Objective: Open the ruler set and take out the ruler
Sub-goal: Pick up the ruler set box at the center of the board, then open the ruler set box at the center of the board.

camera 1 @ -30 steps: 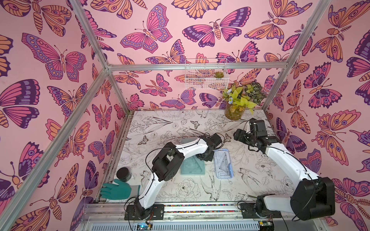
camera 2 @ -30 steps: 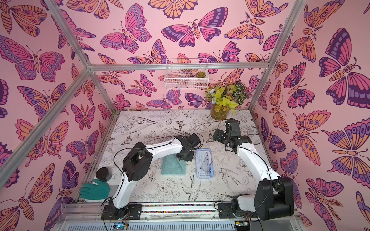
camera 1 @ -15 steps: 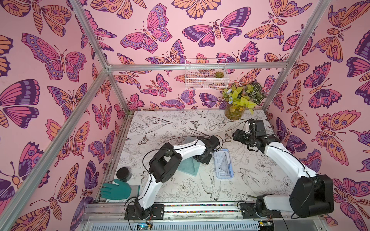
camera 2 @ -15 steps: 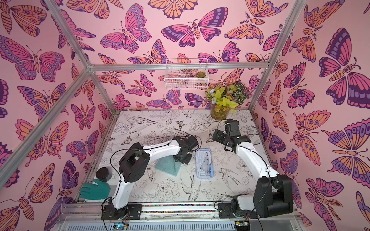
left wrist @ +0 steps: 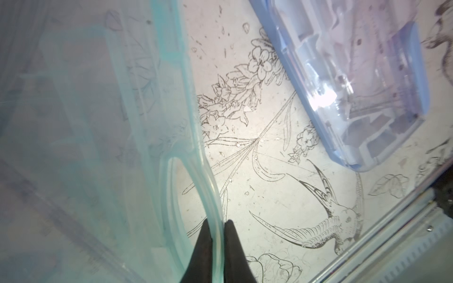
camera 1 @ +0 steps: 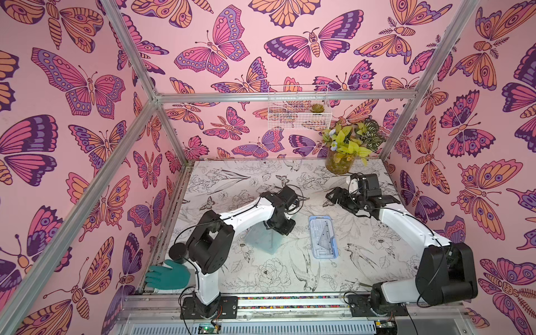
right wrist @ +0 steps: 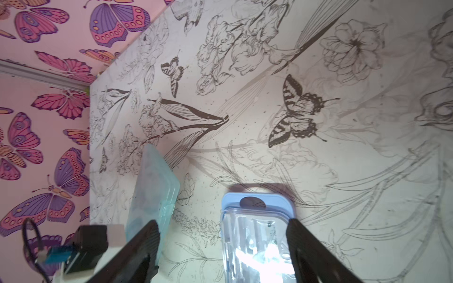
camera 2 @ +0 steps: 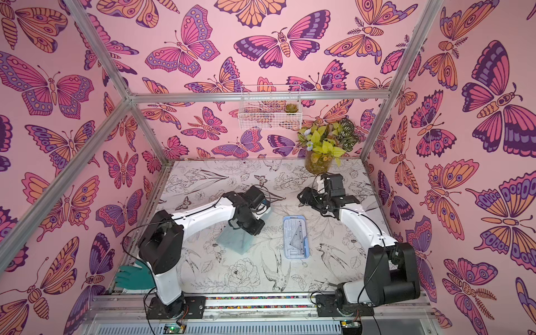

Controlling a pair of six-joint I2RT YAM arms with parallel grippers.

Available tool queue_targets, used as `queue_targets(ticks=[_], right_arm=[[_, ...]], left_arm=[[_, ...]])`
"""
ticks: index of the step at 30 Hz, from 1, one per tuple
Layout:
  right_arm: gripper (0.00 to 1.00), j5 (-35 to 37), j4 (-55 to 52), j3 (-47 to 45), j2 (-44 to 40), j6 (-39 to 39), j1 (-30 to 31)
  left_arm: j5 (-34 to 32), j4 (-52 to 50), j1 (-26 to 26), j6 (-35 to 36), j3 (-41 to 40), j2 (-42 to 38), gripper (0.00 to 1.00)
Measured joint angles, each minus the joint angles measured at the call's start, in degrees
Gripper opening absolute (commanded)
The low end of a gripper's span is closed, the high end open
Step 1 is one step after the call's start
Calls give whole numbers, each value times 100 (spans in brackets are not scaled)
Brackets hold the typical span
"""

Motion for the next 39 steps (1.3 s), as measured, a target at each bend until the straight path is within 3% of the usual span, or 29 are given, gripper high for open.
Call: queue_targets(ticks=[5,14,24,39], right_arm=[[77,-855,756,-610,-223,341,26],[70,-1694,2199,-850,291,1034,776],[67,-1805,2898,-848,874,1421,1104],[59,-1757,3606,-581,1491,1882,1281]], left_arm=[[734,297,442,26,-234,-39,0],[1231,977,472,-302,-527,-129,0],[1488,1523,518,-752,-734,-564,0],[1663,1768,542,-859,-839,-584,0]])
